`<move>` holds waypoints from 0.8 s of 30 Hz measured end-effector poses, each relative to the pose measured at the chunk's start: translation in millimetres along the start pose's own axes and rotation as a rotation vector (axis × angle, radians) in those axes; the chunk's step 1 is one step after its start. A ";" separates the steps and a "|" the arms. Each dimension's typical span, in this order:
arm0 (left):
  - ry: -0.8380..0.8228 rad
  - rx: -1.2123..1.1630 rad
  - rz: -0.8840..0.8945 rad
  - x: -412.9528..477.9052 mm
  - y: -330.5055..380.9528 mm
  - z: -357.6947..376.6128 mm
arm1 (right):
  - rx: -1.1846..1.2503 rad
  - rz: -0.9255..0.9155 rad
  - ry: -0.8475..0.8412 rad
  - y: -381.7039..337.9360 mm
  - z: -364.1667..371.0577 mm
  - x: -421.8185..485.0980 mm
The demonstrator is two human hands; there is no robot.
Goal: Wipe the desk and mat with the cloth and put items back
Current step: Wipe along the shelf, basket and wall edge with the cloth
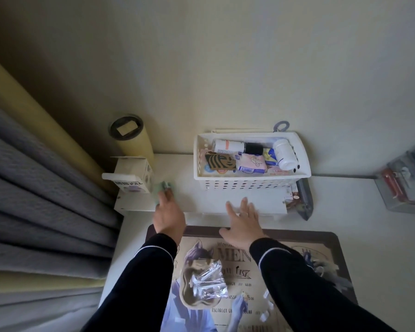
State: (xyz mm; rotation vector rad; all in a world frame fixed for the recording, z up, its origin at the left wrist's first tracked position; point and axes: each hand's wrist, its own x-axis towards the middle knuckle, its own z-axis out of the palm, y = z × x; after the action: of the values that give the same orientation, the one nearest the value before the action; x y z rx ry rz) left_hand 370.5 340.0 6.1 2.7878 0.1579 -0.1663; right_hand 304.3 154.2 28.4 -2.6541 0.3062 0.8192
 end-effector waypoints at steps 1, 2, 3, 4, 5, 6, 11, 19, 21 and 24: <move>-0.023 -0.039 0.030 -4.5 3.6 0.7 | -0.016 0.035 -0.046 -7.1 -8.0 2.6; -0.074 -0.066 0.082 -11.0 7.6 1.5 | -0.037 0.068 -0.092 -12.8 -16.2 4.6; -0.119 -0.058 0.169 -16.6 9.7 4.1 | -0.060 0.092 -0.128 -17.3 -24.0 6.9; -0.133 -0.004 0.276 -20.7 9.4 7.0 | -0.079 0.110 -0.154 -20.4 -30.5 8.7; -0.137 0.062 0.357 -21.9 4.5 8.2 | -0.091 0.123 -0.174 -22.5 -35.2 9.1; -0.130 0.075 0.369 -17.4 -4.6 6.6 | -0.096 0.132 -0.183 -24.3 -37.4 9.4; 0.012 0.014 0.004 -2.3 -41.3 -13.0 | -0.119 0.127 -0.168 -28.3 -36.7 4.9; -0.121 0.061 0.197 -14.5 -31.2 -17.4 | -0.159 0.123 -0.127 -31.5 -36.2 -0.3; -0.093 0.073 0.107 -9.3 -43.5 -25.0 | -0.167 0.126 -0.131 -33.1 -36.9 -0.1; -0.027 0.076 0.055 -8.7 -55.3 -33.9 | -0.185 0.123 -0.129 -32.8 -37.7 0.9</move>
State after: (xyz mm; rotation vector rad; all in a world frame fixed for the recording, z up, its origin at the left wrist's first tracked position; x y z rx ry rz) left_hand 358.0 402.5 20.7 2.8604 0.0703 -0.2001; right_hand 333.9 169.7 65.6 -2.7570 0.3808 1.1012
